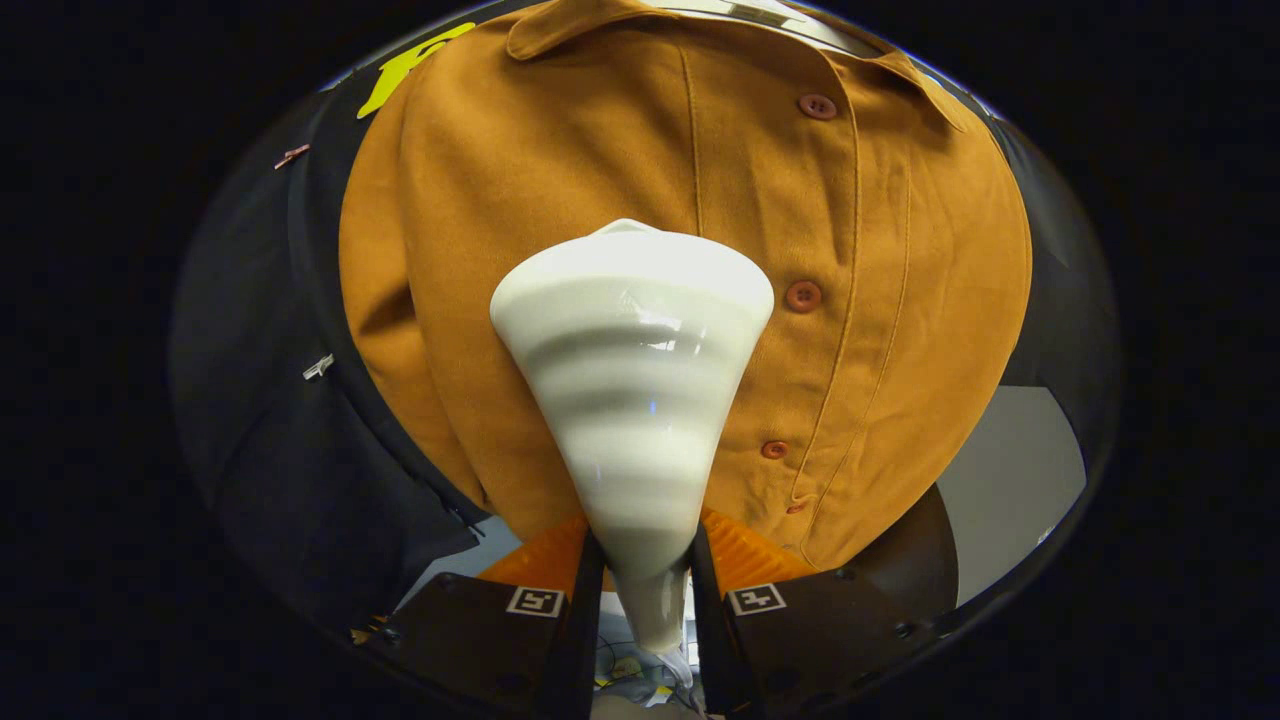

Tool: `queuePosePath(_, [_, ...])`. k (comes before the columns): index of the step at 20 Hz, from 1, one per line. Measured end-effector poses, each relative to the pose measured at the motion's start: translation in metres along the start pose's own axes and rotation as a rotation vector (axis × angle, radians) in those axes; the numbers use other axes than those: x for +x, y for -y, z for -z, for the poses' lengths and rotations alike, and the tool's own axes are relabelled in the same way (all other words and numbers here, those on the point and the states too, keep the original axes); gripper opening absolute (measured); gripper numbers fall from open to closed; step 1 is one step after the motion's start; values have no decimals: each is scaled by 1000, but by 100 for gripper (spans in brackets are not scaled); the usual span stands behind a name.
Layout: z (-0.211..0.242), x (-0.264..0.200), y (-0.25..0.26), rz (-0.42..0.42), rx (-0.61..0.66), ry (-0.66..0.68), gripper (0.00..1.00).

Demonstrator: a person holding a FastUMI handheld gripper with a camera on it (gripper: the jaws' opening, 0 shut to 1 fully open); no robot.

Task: Iron the clothes twice with a garment steamer, once on the left side and once on the right side.

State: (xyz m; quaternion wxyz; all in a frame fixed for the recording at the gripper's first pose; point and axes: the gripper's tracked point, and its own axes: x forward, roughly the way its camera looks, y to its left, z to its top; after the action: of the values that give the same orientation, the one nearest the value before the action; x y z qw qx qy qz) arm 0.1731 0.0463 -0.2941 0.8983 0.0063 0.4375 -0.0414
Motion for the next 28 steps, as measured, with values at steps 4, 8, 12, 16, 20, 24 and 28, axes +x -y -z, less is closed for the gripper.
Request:
queuePosePath(4, [14, 10, -3, -15, 8, -29, 45])
queuePosePath(8, [32, 22, 1, -16, 5, -72, 45])
queuePosePath(12, [53, 31, 2, -29, 16, -128, 45])
queuePosePath(16, [73, 38, 4, -44, 40, -179, 45])
queuePosePath(20, [88, 39, 6, -53, 50, -211, 45])
queuePosePath(24, [85, 28, 13, -51, 49, -200, 45])
queuePosePath(28, [67, 7, 17, -54, 45, -162, 45])
